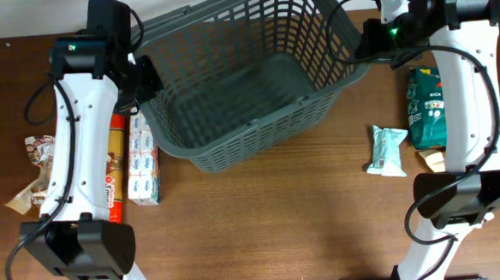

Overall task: Pack container
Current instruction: 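Grip the basket rim with both grippers and pull it toward the robot, then slide the basket further toward the table centre with both grippers, then release the basket, retract the left arm, then the right arm, then grasp the green Nescafe pouch with the right gripper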

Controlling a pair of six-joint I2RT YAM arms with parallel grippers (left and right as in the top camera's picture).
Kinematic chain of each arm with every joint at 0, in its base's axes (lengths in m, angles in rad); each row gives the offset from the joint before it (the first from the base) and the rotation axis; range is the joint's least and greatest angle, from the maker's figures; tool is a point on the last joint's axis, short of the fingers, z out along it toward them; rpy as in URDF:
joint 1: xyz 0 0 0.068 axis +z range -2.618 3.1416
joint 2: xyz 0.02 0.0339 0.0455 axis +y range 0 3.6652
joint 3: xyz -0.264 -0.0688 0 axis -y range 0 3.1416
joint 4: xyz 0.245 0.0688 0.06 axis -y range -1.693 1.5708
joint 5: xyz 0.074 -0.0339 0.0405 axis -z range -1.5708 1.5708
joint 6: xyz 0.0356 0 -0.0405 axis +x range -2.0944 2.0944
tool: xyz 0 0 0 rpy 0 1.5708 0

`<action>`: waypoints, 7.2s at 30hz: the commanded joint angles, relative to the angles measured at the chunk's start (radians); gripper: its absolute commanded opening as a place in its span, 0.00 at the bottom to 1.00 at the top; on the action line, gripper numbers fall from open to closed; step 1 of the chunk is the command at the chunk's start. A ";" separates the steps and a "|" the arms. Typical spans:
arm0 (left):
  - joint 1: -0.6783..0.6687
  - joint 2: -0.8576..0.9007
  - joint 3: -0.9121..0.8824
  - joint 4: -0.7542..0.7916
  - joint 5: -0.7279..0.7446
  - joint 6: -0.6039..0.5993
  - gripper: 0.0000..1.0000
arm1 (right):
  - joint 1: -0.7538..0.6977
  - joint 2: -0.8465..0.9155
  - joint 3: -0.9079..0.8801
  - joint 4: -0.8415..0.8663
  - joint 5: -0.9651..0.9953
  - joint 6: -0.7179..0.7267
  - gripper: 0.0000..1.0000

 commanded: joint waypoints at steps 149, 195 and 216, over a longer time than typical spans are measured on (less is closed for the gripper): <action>0.019 -0.528 0.738 -0.340 -0.235 0.180 0.99 | 0.053 0.079 -0.054 0.018 0.213 0.147 0.04; 0.019 -0.528 0.738 -0.340 -0.235 0.180 0.99 | -0.418 -0.352 -0.343 0.149 0.281 -0.015 0.99; 0.019 -0.528 0.738 -0.340 -0.235 0.180 0.99 | -0.595 0.006 -0.588 0.582 0.050 -0.278 0.99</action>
